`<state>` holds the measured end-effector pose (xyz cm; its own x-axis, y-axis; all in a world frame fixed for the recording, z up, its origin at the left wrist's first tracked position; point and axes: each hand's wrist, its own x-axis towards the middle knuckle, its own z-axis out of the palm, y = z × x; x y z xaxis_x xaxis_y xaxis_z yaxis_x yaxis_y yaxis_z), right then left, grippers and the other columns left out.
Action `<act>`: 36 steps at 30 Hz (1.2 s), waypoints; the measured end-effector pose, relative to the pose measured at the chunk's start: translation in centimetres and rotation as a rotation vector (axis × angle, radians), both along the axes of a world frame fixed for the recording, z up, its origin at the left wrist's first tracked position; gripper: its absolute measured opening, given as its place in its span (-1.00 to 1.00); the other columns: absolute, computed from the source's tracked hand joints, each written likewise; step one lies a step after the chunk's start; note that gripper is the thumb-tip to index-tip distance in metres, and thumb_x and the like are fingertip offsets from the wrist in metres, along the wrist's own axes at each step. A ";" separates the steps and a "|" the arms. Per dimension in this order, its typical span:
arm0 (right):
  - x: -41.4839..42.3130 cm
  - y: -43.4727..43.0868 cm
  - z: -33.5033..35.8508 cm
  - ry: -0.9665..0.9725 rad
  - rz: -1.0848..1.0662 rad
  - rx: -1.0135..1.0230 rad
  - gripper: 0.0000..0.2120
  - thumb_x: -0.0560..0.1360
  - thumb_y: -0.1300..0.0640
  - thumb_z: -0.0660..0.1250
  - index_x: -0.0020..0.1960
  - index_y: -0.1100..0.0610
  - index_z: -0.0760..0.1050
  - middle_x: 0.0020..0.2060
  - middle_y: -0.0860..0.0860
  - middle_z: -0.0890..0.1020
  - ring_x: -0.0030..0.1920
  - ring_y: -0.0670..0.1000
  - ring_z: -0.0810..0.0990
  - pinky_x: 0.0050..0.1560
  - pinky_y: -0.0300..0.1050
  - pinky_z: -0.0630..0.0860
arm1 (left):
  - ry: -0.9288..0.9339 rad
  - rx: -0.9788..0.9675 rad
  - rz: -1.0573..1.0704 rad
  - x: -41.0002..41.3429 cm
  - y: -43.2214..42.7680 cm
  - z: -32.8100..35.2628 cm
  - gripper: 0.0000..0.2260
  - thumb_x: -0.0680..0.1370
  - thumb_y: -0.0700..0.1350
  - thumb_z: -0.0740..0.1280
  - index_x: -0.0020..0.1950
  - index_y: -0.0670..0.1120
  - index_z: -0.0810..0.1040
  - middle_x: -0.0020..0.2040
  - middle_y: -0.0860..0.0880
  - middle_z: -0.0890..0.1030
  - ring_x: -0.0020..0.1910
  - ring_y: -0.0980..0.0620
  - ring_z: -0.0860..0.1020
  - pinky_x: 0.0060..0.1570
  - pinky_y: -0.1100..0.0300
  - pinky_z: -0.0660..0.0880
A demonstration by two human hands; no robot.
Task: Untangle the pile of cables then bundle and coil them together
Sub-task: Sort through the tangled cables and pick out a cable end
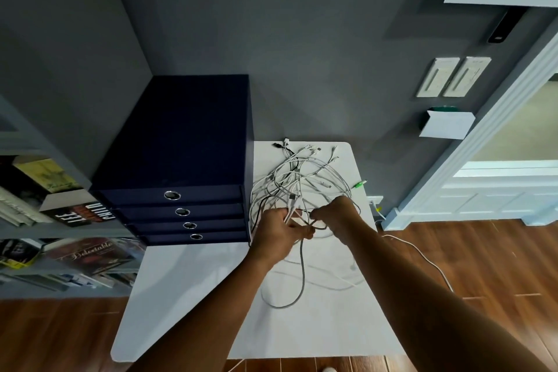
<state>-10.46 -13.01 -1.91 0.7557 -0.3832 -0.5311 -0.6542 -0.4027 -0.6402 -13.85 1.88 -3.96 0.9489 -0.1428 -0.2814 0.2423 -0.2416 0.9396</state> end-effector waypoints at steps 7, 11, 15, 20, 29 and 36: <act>1.5 0.9 1.4 -0.157 -0.116 0.474 -0.89 0.50 0.43 0.25 -0.08 0.25 0.46 -0.18 0.16 0.54 -0.29 0.04 0.58 -0.24 -0.11 0.59 | 0.008 0.036 0.033 -1.1 0.4 -0.7 -0.82 0.36 -0.21 0.58 -0.19 -0.23 0.62 -0.29 -0.03 0.71 -0.24 0.07 0.65 -0.03 0.08 0.57; 2.0 1.1 1.5 -0.190 -0.268 0.706 -0.88 0.46 0.50 0.30 -0.18 0.35 0.43 -0.32 0.18 0.50 -0.30 0.15 0.61 -0.32 -0.05 0.53 | 0.012 -0.089 -0.047 -1.3 1.3 -0.3 -0.89 0.43 -0.31 0.53 -0.16 -0.25 0.61 -0.23 -0.15 0.72 -0.16 -0.10 0.71 0.07 -0.01 0.62; 2.5 -0.2 0.7 -0.234 -0.402 0.837 -0.91 0.52 0.48 0.25 -0.12 0.36 0.45 -0.26 0.19 0.50 -0.28 0.11 0.56 -0.39 -0.13 0.56 | 0.069 -0.095 -0.214 -1.9 2.6 1.0 -0.91 0.45 -0.39 0.48 -0.10 -0.40 0.62 -0.16 -0.28 0.69 -0.39 0.14 0.62 -0.31 0.38 0.49; 3.1 -1.5 0.4 -0.214 -0.288 0.604 -0.88 0.60 0.31 0.22 -0.10 0.21 0.48 -0.40 0.12 0.48 -0.53 -0.02 0.39 -0.56 -0.31 0.32 | 0.089 -0.043 -0.220 -2.5 3.1 0.1 -0.90 0.47 -0.38 0.46 -0.06 -0.40 0.63 -0.13 -0.23 0.71 -0.42 0.24 0.58 -0.43 0.50 0.37; 1.2 -0.5 1.8 -0.220 0.120 0.404 -0.90 0.50 0.34 0.27 -0.11 0.32 0.56 -0.37 0.15 0.53 -0.46 0.06 0.47 -0.45 -0.21 0.39 | -0.053 -0.113 0.136 0.5 0.6 0.8 -0.81 0.60 -0.12 0.38 -0.18 -0.15 0.67 -0.14 -0.08 0.73 -0.55 0.27 0.42 -0.45 0.34 0.32; -0.1 -0.8 1.9 -0.270 0.306 0.439 -0.91 0.38 0.37 0.26 -0.18 0.31 0.54 -0.48 0.10 0.44 -0.45 0.09 0.44 -0.46 -0.18 0.34 | 0.038 -0.077 0.338 3.6 -1.4 1.3 -0.71 0.56 0.00 0.44 -0.28 -0.14 0.60 -0.54 0.07 0.55 -0.67 0.15 0.32 -0.52 0.27 0.27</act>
